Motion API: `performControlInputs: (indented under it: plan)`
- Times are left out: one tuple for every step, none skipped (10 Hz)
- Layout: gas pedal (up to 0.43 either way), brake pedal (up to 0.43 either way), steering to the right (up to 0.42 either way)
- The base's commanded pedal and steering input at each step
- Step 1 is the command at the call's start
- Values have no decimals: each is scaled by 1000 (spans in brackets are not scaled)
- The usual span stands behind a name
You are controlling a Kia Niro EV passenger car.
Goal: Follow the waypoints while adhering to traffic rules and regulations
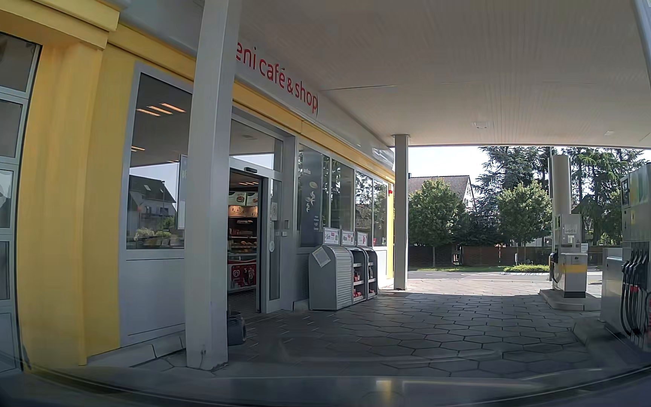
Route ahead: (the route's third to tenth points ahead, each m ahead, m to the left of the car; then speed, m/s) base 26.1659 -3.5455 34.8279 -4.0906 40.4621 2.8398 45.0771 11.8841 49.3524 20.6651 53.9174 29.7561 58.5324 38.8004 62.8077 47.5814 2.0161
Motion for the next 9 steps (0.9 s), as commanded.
performControlInputs:
  plan:
    - [0, 30, 152]
    - [0, 30, 161]
    - [0, 30, 165]
    - [0, 30, 168]
    - [0, 30, 168]
    - [0, 30, 167]
    - [0, 30, 171]
    - [0, 30, 172]
    - [0, 30, 172]
